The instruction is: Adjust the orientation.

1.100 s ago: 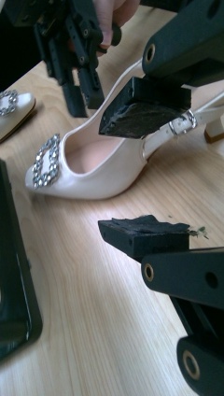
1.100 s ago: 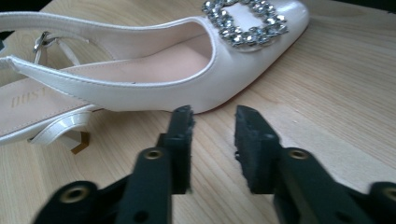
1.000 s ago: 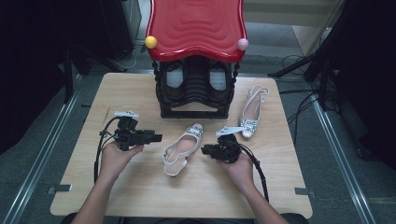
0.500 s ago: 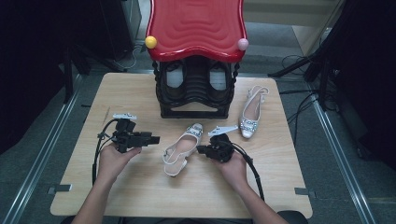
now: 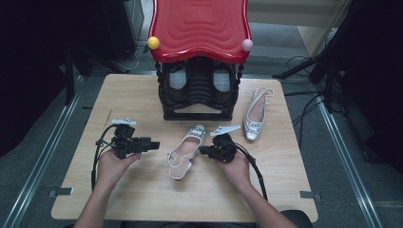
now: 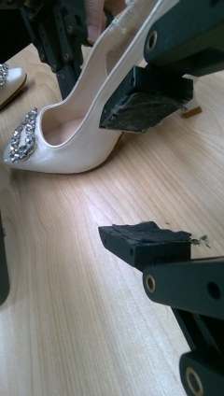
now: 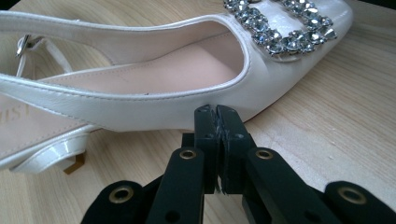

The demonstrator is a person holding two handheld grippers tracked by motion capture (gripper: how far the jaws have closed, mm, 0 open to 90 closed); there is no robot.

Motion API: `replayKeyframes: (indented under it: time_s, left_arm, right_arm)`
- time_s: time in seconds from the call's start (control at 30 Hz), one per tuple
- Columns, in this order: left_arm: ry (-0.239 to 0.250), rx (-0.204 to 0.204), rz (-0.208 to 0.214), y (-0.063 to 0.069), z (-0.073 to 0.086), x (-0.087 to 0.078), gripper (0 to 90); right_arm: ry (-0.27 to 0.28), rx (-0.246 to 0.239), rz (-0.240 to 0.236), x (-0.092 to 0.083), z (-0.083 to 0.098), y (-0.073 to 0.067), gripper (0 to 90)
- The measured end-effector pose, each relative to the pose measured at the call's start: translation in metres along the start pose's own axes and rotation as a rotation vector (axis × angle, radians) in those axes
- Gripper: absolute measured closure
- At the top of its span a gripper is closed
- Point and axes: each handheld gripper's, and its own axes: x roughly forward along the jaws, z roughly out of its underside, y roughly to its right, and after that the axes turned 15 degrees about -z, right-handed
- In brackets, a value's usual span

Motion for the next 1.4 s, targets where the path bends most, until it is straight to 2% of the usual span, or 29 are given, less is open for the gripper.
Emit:
replayKeyframes:
  time_s: [0.63, 0.93, 1.13, 1.4]
  left_arm:
    - [-0.018, -0.016, -0.023, -0.004, 0.012, -0.003, 40.6]
    - [-0.028, -0.004, -0.03, -0.004, 0.013, 0.001, 40.2]
    - [-0.016, -0.005, -0.026, -0.005, 0.011, 0.001, 40.0]
    - [0.001, -0.004, -0.034, -0.007, 0.006, 0.005, 40.0]
  right_arm:
    - [-0.003, 0.021, -0.007, 0.006, -0.011, 0.009, 90.0]
    - [0.016, 0.017, 0.021, 0.01, -0.016, 0.012, 90.0]
    - [0.012, 0.02, 0.03, 0.005, -0.016, 0.014, 89.1]
    - [0.032, 0.004, 0.055, -0.013, -0.013, 0.01, 88.6]
